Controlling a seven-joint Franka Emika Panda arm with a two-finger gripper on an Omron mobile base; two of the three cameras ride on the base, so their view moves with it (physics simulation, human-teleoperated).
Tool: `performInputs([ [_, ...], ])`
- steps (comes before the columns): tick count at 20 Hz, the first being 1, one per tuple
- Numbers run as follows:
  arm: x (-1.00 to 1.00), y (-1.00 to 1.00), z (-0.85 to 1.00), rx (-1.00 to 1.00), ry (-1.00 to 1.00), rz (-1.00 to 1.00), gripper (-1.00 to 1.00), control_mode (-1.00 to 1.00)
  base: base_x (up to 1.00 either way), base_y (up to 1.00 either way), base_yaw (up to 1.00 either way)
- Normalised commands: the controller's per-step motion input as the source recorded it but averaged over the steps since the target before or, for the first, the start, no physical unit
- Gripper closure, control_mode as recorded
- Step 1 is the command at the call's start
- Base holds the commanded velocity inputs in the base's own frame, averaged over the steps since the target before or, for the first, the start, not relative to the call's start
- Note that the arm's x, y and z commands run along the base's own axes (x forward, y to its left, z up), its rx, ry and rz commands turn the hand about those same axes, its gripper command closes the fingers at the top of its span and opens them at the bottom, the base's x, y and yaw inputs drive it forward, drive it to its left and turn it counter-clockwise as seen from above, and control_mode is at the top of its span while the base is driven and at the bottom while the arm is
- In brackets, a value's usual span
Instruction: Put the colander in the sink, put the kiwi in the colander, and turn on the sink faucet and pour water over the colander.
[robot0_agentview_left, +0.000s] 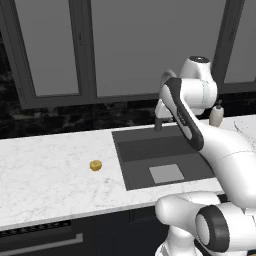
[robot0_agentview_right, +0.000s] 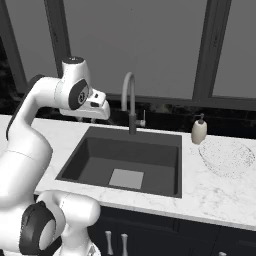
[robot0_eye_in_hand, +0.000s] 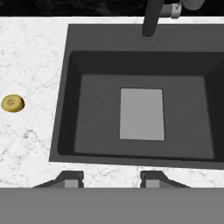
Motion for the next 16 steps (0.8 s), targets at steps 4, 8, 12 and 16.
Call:
performInputs([
  [4, -0.13, -0.2, 0.0, 0.0, -0.01, -0.11, -1.0, -1.0, 0.0, 0.0, 0.0],
  [8, -0.42, -0.53, 0.0, 0.0, -0.06, -0.36, -1.0, -1.0, 0.0, 0.0, 0.0],
  [12, -0.52, -0.72, 0.0, 0.03, -0.01, -0.43, -1.0, -1.0, 0.0, 0.0, 0.0],
  [16, -0.53, -0.86, 0.0, 0.07, 0.0, -0.44, -1.0, -1.0, 0.0, 0.0, 0.0],
])
